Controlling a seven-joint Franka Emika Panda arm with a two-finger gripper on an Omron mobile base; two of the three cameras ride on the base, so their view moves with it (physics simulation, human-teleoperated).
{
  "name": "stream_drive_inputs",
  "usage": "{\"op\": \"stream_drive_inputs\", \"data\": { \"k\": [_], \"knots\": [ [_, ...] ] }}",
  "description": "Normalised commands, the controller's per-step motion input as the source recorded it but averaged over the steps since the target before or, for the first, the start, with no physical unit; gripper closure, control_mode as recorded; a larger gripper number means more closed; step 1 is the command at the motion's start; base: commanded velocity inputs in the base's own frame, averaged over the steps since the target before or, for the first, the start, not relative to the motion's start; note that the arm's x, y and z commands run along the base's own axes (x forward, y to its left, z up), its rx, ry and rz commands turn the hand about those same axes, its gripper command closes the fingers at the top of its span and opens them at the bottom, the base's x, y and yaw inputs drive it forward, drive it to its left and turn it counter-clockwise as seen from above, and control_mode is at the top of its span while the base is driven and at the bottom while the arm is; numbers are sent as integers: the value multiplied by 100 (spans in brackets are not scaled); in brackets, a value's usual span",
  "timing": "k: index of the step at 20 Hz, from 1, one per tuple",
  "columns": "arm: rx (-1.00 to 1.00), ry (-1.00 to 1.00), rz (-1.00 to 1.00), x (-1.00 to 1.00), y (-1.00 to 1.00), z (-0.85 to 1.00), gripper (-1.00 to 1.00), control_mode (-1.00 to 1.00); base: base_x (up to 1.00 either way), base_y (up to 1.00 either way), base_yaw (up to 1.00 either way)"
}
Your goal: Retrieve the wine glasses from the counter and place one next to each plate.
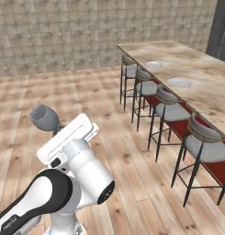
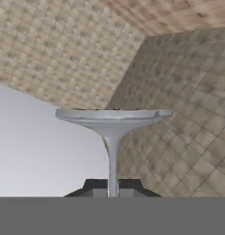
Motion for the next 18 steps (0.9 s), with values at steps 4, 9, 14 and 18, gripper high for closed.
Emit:
{"op": "stream_drive_inputs", "data": {
  "k": [4,9,14,18],
  "knots": [
    [0,0,0,0,0,0,100,100,100,90,-49],
    [0,0,0,0,0,0,100,100,100,86,-56],
    [0,0,0,0,0,0,100,100,100,99,-52],
    [0,0,0,0,0,0,100,100,96,100,-43]
  ]
}}
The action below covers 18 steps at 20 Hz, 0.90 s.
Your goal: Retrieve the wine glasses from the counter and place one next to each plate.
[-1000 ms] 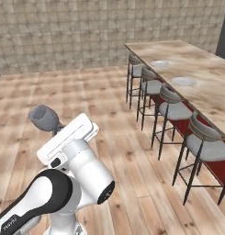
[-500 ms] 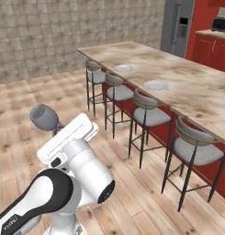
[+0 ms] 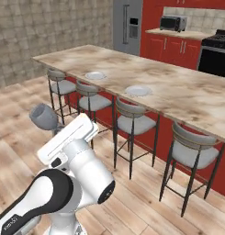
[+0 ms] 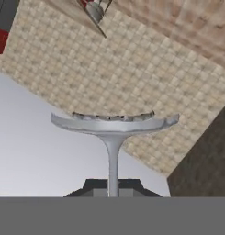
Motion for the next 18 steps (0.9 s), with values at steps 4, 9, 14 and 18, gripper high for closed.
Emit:
{"op": "stream_drive_inputs", "data": {
  "k": [4,9,14,18],
  "knots": [
    [0,0,0,0,0,0,100,100,82,100,-37],
    [0,0,0,0,0,0,100,100,99,76,-23],
    [0,0,0,0,0,0,100,100,100,40,-16],
    [0,0,0,0,0,0,100,100,100,9,-21]
  ]
}}
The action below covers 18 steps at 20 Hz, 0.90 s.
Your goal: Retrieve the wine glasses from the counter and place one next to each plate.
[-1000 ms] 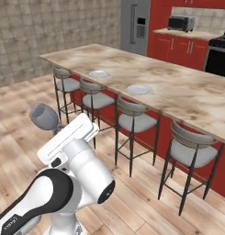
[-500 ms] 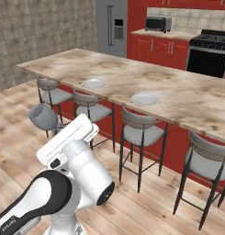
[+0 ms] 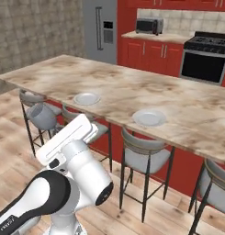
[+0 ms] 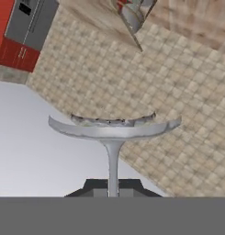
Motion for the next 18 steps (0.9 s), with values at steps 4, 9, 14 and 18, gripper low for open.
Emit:
{"op": "stream_drive_inputs", "data": {
  "k": [4,9,14,18],
  "knots": [
    [0,0,0,0,0,0,100,100,94,-5,-28],
    [0,0,0,0,0,0,100,100,78,-3,-38],
    [0,0,0,0,0,0,100,100,63,0,-23],
    [0,0,0,0,0,0,100,100,33,-1,-20]
  ]
}}
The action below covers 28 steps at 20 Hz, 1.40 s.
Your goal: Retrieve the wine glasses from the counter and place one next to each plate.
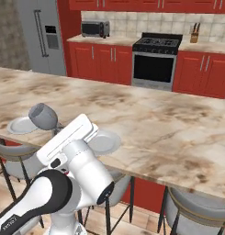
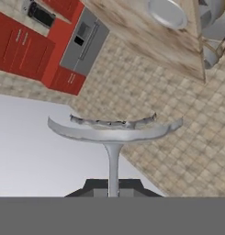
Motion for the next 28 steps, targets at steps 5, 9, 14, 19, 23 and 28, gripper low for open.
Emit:
{"op": "stream_drive_inputs", "data": {
  "k": [5,9,14,19,23,28],
  "knots": [
    [0,0,0,0,0,0,100,100,2,-7,-24],
    [0,0,0,0,0,0,100,100,0,-18,-37],
    [0,0,0,0,0,0,100,100,0,-3,-17],
    [0,0,0,0,0,0,100,100,6,0,-17],
    [0,0,0,0,0,0,100,100,15,1,-19],
    [0,0,0,0,0,0,100,100,19,0,-10]
  ]
}}
